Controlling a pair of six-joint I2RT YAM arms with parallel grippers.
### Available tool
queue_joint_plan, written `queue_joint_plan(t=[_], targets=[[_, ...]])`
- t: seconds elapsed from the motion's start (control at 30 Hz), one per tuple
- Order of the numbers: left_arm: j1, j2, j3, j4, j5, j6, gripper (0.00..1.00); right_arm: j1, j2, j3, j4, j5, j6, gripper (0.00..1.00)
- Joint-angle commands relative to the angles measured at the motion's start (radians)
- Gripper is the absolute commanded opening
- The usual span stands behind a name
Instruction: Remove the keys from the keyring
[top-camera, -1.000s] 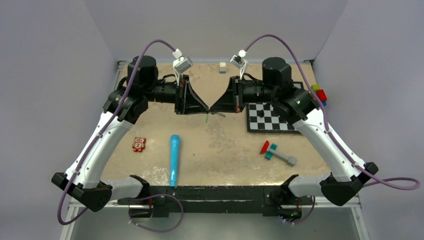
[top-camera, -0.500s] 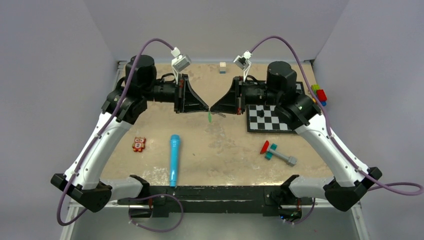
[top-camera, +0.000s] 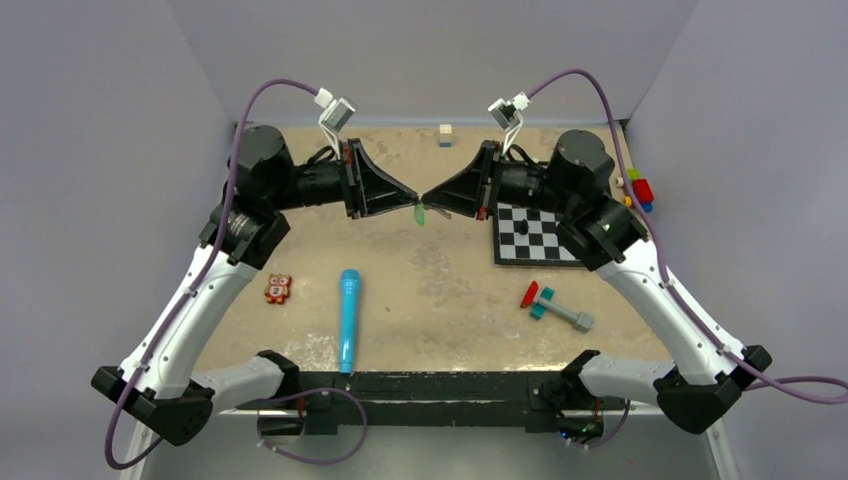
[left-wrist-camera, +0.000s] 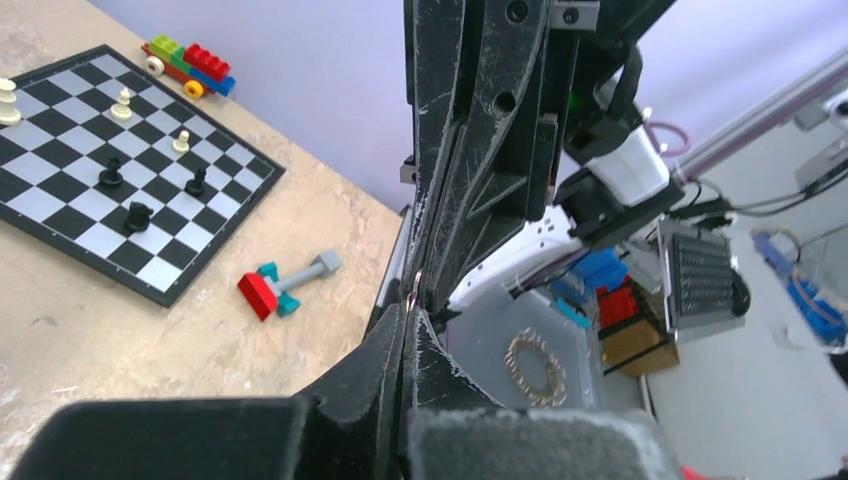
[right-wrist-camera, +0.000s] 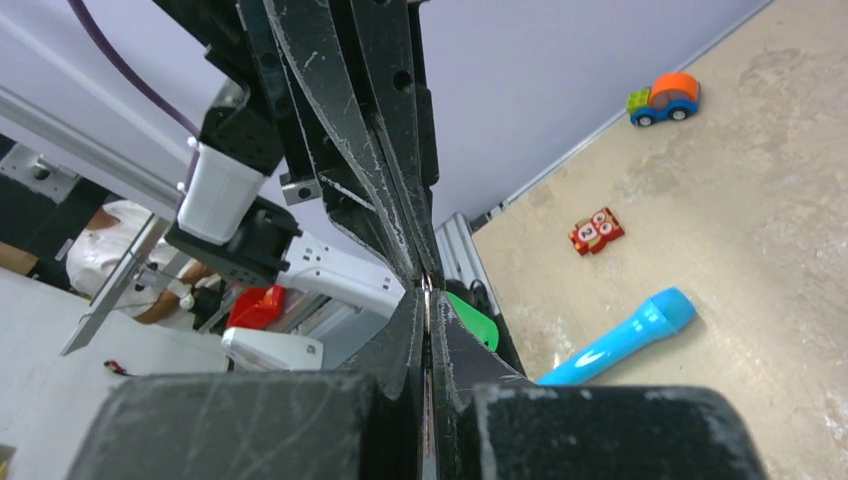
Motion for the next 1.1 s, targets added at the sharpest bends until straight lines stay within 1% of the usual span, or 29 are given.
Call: queue_joint_plan(t=[0.0, 0.23, 0.33, 0.43, 0.53, 0.63, 0.73, 0.8, 0.9, 0.93, 1.0, 1.07], targets=[[-0.006, -0.044, -0.039, 0.206, -0.071, -0.159, 0.00, 0.000, -0.006, -0.012, 0.173, 0.040, 0.070, 0.00], [-0.011, -0.077, -0.084, 0.247, -0.179, -0.232, 0.00, 0.001, 0.016, -0.012, 0.301, 0.051, 0.126, 0.00], [-0.016, -0.081, -0.091, 0.200, -0.227, -0.230, 0.00, 0.005, 0.038, -0.013, 0.351, 0.039, 0.147, 0.00], [-0.015, -0.099, -0.108, 0.178, -0.278, -0.232, 0.00, 0.018, 0.054, -0.007, 0.363, 0.047, 0.143, 0.00], [-0.020, -0.125, -0.139, 0.160, -0.354, -0.273, 0.00, 0.028, 0.062, -0.023, 0.414, 0.046, 0.159, 0.00], [-0.028, -0.129, -0.157, 0.176, -0.362, -0.299, 0.00, 0.040, 0.086, -0.038, 0.468, 0.036, 0.188, 0.00], [-0.032, -0.126, -0.153, 0.180, -0.369, -0.303, 0.00, 0.057, 0.108, -0.031, 0.484, 0.043, 0.189, 0.00], [-0.032, -0.129, -0.142, 0.158, -0.392, -0.300, 0.00, 0.064, 0.117, -0.031, 0.501, 0.053, 0.191, 0.00], [-0.032, -0.128, -0.111, 0.050, -0.459, -0.295, 0.00, 0.064, 0.126, -0.047, 0.553, 0.061, 0.219, 0.00], [-0.032, -0.124, -0.104, 0.020, -0.475, -0.294, 0.04, 0.065, 0.131, -0.054, 0.571, 0.059, 0.230, 0.00], [-0.032, -0.123, -0.098, 0.004, -0.477, -0.285, 0.20, 0.064, 0.141, -0.055, 0.581, 0.052, 0.240, 0.00], [-0.032, -0.127, -0.087, -0.023, -0.487, -0.263, 0.45, 0.064, 0.143, -0.046, 0.551, 0.053, 0.225, 0.00]])
